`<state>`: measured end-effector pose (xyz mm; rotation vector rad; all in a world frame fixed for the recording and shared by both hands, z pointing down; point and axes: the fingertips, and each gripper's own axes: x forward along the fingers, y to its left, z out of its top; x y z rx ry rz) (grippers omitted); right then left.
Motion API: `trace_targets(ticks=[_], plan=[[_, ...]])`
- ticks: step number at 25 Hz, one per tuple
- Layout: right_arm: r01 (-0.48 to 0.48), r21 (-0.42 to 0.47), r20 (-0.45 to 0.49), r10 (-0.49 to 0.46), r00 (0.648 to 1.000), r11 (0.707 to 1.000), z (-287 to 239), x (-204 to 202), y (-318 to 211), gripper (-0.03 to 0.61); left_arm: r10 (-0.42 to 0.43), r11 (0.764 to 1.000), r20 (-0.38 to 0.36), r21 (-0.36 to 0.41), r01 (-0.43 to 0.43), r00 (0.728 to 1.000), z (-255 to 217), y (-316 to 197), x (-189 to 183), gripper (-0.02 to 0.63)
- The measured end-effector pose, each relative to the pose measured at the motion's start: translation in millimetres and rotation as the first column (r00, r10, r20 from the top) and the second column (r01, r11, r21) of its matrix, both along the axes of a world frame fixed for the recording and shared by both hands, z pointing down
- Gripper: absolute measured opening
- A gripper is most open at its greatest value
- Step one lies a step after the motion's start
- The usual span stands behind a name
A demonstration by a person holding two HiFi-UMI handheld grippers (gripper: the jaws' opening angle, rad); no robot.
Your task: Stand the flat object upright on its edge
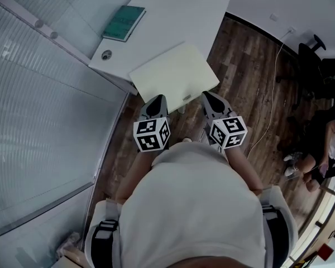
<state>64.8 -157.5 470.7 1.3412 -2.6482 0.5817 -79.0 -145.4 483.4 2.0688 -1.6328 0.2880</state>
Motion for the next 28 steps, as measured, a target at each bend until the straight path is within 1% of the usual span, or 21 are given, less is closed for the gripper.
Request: trace_targets(ticks=[5, 13, 18, 23, 24, 26, 28], plan=[[-0.020, -0.040, 0.029, 0.021, 0.999, 0.999, 19, 13, -10, 0.020, -0.009, 1.000, 0.003, -0.008, 0.009, 1.000, 8, -3, 5, 0.021], [-0.018, -0.148, 0.090, 0.032, 0.995, 0.989, 53, 25, -10, 0.021, -0.043, 0.999, 0.006, -0.022, 0.043, 0.999, 14, 4, 5, 0.021], [-0.006, -0.222, 0.194, 0.050, 0.980, 0.975, 69, 25, -7, 0.021, -0.051, 0.998, 0.015, -0.033, 0.052, 0.999, 18, 12, 6, 0.021], [0.048, -0.277, 0.312, 0.043, 0.949, 0.960, 80, 19, -1, 0.028, -0.064, 0.997, 0.018, -0.046, 0.065, 0.998, 21, 23, 5, 0.021], [0.055, -0.289, 0.330, 0.045, 0.943, 0.956, 83, 18, -1, 0.045, -0.066, 0.997, 0.019, -0.049, 0.067, 0.998, 22, 24, 4, 0.021], [0.069, -0.315, 0.374, 0.057, 0.926, 0.946, 88, 16, -1, 0.126, -0.069, 0.996, 0.021, -0.052, 0.070, 0.997, 23, 26, 4, 0.021], [0.080, -0.347, 0.439, 0.086, 0.894, 0.934, 93, 15, -2, 0.187, -0.068, 0.996, 0.023, -0.054, 0.069, 0.997, 23, 27, 3, 0.021]])
